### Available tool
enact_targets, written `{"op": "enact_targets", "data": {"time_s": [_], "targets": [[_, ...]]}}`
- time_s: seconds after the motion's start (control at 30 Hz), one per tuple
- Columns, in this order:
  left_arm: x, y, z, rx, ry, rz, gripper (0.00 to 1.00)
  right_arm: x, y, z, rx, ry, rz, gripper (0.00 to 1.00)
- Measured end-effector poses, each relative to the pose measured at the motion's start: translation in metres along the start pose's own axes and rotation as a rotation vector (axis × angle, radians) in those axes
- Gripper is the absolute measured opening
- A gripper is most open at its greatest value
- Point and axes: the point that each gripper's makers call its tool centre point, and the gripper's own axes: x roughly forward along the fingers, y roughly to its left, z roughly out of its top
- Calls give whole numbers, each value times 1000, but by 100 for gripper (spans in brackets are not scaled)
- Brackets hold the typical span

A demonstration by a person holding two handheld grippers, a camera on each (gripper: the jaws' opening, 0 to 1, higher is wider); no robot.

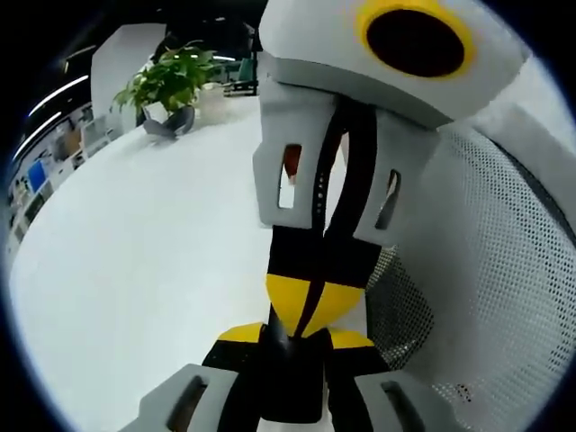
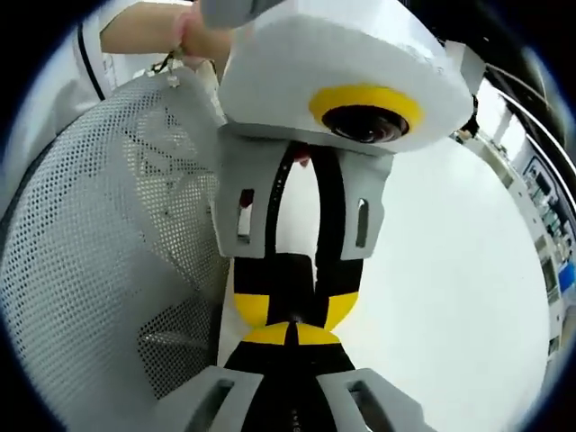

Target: Press the specified remote control buttons in sequence, fully releasing each button before pressing the next.

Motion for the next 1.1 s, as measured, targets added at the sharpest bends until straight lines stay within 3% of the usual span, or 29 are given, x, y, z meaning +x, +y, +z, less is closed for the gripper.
{"op": "enact_targets", "data": {"time_s": [0.23,0.37,0.5,0.57,0.7,0.87,0.97,1.1], "targets": [[1,0,0,30,39,8,24,1,0,0,-71,15,-12,0],[1,0,-1,34,47,14,24,-1,-3,0,88,-59,-32,0],[2,-1,-1,45,66,26,24,-2,-2,-1,45,-89,-18,0],[2,-1,-1,53,76,29,24,-2,-2,0,107,-114,-18,0],[2,0,-1,52,90,31,24,-4,1,0,152,-135,-4,0],[3,-1,-2,53,97,42,24,-9,3,-10,187,-125,-20,12],[3,-1,-3,67,107,44,24,-11,1,-19,239,-118,-29,25],[3,-1,-3,73,112,43,25,-13,0,-28,257,-112,-21,27]]}}
